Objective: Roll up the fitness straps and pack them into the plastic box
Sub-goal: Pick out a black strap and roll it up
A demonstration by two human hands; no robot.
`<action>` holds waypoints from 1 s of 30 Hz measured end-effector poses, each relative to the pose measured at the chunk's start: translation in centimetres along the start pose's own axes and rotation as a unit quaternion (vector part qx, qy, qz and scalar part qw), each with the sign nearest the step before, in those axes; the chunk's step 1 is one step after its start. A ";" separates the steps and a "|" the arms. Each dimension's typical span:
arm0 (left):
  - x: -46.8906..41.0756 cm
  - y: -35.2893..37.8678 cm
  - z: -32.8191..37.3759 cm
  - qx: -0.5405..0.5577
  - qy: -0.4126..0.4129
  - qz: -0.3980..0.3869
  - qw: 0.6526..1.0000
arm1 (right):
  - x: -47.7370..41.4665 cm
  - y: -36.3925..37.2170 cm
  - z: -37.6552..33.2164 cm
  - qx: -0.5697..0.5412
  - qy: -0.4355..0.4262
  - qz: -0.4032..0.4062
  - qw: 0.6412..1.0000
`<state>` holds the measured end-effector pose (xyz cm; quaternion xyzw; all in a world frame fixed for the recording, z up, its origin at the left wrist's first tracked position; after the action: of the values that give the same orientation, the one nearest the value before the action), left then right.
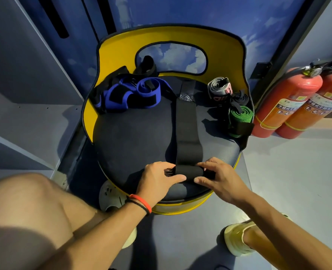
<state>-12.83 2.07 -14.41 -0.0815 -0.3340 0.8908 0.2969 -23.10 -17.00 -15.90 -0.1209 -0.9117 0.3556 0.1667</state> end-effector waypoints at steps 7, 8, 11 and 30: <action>-0.4 0.2 0.1 -0.009 -0.046 -0.060 0.997 | 0.9 -0.3 0.1 -0.082 0.051 0.043 0.994; -0.3 0.2 0.2 -0.013 -0.053 -0.061 0.997 | 0.9 -0.3 0.1 -0.075 0.052 0.041 0.995; -0.5 0.1 0.6 -0.044 -0.075 -0.075 0.993 | 1.0 -0.1 0.1 -0.046 0.030 0.071 0.996; -8.7 1.4 0.6 0.263 -0.235 -0.021 0.936 | 1.9 1.4 -2.0 0.215 -0.166 0.147 0.951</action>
<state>-6.69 -4.21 -15.34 0.2181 -0.1499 0.9342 0.2395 -23.92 -14.15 -15.05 -0.1540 -0.8003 0.5792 -0.0195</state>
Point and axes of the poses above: each hand's wrist, its own x-axis away from the middle knuckle, its own y-axis out of the palm, z = x × y, the point moved 5 cm from there along -x, towards the middle knuckle, and after that the axes turned 9 degrees about y, right-handed, at the moved point
